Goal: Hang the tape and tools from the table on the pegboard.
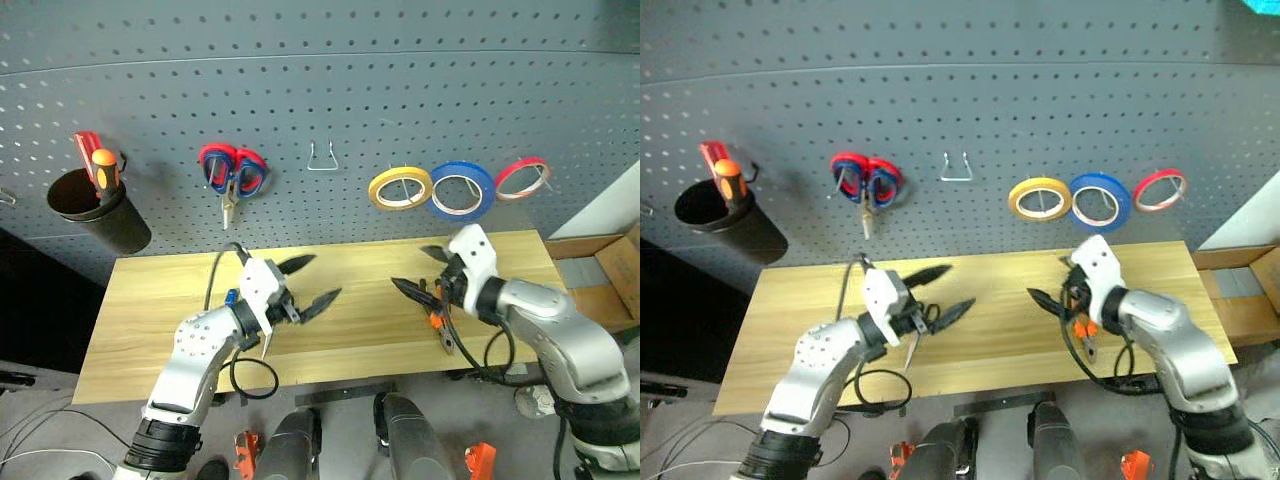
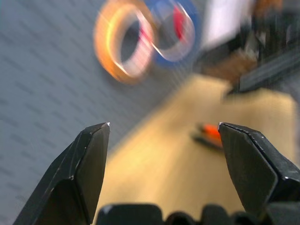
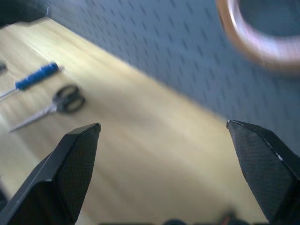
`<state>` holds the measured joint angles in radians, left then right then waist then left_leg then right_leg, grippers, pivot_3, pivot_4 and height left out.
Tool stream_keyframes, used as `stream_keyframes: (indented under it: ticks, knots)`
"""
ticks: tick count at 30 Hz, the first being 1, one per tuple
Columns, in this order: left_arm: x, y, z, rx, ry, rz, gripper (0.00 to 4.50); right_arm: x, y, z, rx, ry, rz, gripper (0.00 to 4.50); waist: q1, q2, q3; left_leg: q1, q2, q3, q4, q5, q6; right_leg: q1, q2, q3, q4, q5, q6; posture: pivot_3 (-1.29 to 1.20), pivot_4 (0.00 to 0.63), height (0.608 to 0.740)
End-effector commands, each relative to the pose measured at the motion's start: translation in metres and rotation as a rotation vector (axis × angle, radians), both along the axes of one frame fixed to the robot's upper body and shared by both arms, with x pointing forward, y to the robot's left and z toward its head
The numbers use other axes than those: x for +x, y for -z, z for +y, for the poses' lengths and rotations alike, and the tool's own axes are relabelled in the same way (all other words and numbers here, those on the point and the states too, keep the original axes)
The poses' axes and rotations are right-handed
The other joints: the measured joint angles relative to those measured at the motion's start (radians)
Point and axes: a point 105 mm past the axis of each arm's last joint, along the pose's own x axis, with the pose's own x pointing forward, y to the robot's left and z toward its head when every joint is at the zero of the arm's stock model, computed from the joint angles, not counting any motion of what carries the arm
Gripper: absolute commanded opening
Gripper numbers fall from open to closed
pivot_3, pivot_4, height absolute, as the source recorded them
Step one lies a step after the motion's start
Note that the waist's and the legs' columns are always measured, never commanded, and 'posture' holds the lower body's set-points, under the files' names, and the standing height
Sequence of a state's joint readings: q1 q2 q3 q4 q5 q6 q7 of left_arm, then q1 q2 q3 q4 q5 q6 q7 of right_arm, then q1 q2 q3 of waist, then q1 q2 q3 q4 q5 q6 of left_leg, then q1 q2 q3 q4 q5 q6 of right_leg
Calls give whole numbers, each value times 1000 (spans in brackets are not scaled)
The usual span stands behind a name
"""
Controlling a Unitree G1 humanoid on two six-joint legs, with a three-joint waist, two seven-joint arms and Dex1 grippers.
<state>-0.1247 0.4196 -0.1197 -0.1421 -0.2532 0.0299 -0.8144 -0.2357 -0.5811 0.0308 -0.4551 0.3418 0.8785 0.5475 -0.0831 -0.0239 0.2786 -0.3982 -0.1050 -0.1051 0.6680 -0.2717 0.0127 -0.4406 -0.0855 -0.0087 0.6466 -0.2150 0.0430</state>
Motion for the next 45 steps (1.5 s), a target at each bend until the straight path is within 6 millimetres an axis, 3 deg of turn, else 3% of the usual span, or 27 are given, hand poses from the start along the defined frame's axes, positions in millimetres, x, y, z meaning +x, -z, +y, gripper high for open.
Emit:
stream_keyframes:
  ticks: [1, 5, 9, 23, 31, 32, 36, 38, 41, 45]
  knots:
    - [-12, 11, -6, 27, 66, 58, 3950, 2, 41, -23, -68, 214, 205, 4476, -5, 0, 0, 0, 1, 0, 0, 0, 1, 0, 0, 0, 0, 0, -1, -211, 286, 740]
    - [-24, 23, -4, 103, 101, 135, 3950, 22, 64, -44, -76, 472, 337, 4476, -8, 1, 1, 1, 5, 3, -1, 4, 0, -1, 4, 0, 1, 4, -6, -197, 304, 740]
    - [-38, 34, 1, 163, 132, 187, 3950, 26, 77, -45, -132, 518, 378, 4476, -6, 2, 2, 2, 9, 5, -1, 5, 0, 0, 8, 1, 0, 5, -7, -178, 315, 740]
    - [-47, 22, 3, 141, 93, 197, 3950, 35, 104, -43, -125, 576, 450, 4476, -3, 4, 9, 1, 10, 5, -2, 4, 1, -1, 9, 1, -1, 5, -7, -125, 336, 740]
    - [-43, 17, 3, 129, 82, 191, 3950, 37, 104, -44, -116, 592, 439, 2061, 0, 4, 9, 1, 10, 5, -3, 4, 1, -1, 9, 1, -2, 5, -7, -125, 338, 740]
    - [-43, 17, 3, 128, 80, 191, 3950, 37, 104, -45, -117, 593, 439, 1864, 0, 4, 9, 1, 10, 5, -3, 4, 1, -1, 9, 1, -2, 5, -7, -126, 338, 740]
    - [-41, 17, 3, 126, 77, 189, 3950, 38, 103, -47, -125, 595, 434, 1864, 0, 4, 9, 1, 10, 5, -3, 4, 1, -1, 9, 1, -2, 5, -7, -130, 330, 740]
    - [-38, 15, 4, 123, 70, 179, 3950, 38, 93, -45, -133, 543, 403, 1864, 0, 4, 9, 1, 10, 5, -3, 4, 1, -1, 9, 1, -2, 5, -7, -132, 318, 740]
    - [-26, 1, 9, 83, 34, 137, 3950, 32, 46, -18, -78, 247, 231, 1864, 4, 8, 12, 0, 10, 5, -2, 4, 1, -1, 9, 0, -2, 5, -7, -138, 301, 740]
    - [-8, -37, 26, -90, -84, -4, 3950, -27, -29, 34, 73, -313, -2, 1863, 0, 9, 13, -2, 11, 5, -3, 4, 1, -3, 10, -2, -3, 5, -6, -146, 274, 740]
